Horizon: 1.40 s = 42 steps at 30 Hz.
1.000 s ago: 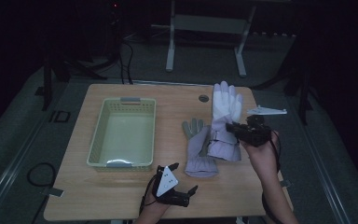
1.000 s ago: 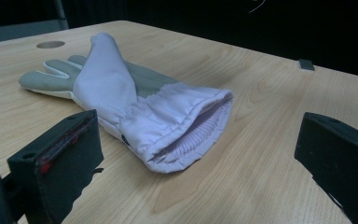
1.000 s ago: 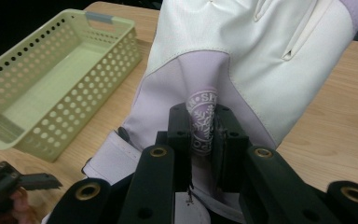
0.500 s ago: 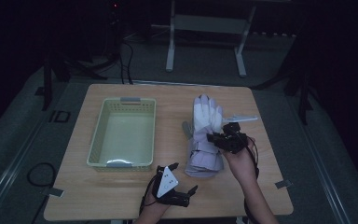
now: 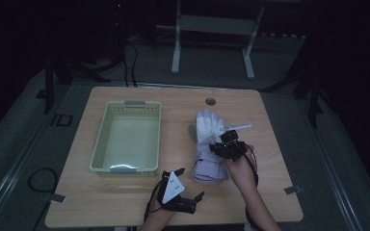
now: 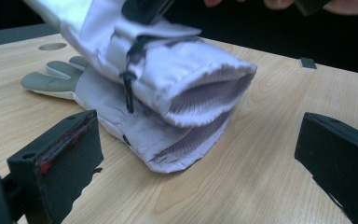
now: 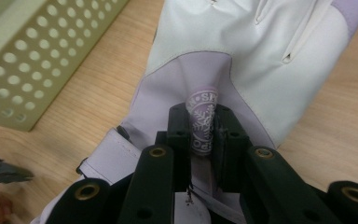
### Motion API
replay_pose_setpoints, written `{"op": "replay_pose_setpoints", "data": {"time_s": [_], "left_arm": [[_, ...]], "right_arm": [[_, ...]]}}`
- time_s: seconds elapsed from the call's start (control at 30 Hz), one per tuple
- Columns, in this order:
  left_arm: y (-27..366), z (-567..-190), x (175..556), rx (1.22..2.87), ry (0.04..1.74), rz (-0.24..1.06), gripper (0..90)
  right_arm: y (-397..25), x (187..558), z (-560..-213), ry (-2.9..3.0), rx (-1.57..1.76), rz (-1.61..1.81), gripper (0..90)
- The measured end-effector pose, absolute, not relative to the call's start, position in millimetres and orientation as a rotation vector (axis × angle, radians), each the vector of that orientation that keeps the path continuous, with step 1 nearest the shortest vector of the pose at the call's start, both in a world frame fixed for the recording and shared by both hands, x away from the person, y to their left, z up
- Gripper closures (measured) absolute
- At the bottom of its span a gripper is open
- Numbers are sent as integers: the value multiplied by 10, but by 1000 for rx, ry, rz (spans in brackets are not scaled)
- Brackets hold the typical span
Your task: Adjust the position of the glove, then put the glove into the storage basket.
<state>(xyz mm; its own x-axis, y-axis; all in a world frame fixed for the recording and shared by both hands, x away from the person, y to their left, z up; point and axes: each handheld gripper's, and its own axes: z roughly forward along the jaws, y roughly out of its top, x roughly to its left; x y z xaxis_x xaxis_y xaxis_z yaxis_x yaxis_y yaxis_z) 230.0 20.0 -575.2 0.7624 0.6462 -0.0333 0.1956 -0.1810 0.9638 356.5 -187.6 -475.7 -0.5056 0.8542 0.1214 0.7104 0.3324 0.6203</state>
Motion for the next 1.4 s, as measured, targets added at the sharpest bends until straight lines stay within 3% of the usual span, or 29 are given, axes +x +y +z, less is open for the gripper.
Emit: {"op": "replay_pose_setpoints", "data": {"time_s": [0.37,0.73,0.93,1.17,1.27,1.3,1.4], "left_arm": [[199,-5752,2301,1744,657,453,10],[197,-5752,2302,1741,660,446,10],[198,-5753,2305,1738,665,443,10],[204,-5753,2316,1737,669,425,10],[200,-5754,2322,1724,681,426,10],[200,-5753,2325,1722,685,425,10],[192,-5754,2333,1710,708,433,10]], "right_arm": [[-1801,3659,-5011,2413,1441,848,764],[-2028,3735,-4999,2406,1453,838,742],[-2034,3730,-5002,2410,1435,878,621],[-2091,3708,-4909,2395,1377,989,373],[-2123,3700,-4880,2388,1367,1020,352],[-2167,3689,-4848,2417,1336,1057,291],[-2216,3674,-4824,2447,1294,1080,222]]}}
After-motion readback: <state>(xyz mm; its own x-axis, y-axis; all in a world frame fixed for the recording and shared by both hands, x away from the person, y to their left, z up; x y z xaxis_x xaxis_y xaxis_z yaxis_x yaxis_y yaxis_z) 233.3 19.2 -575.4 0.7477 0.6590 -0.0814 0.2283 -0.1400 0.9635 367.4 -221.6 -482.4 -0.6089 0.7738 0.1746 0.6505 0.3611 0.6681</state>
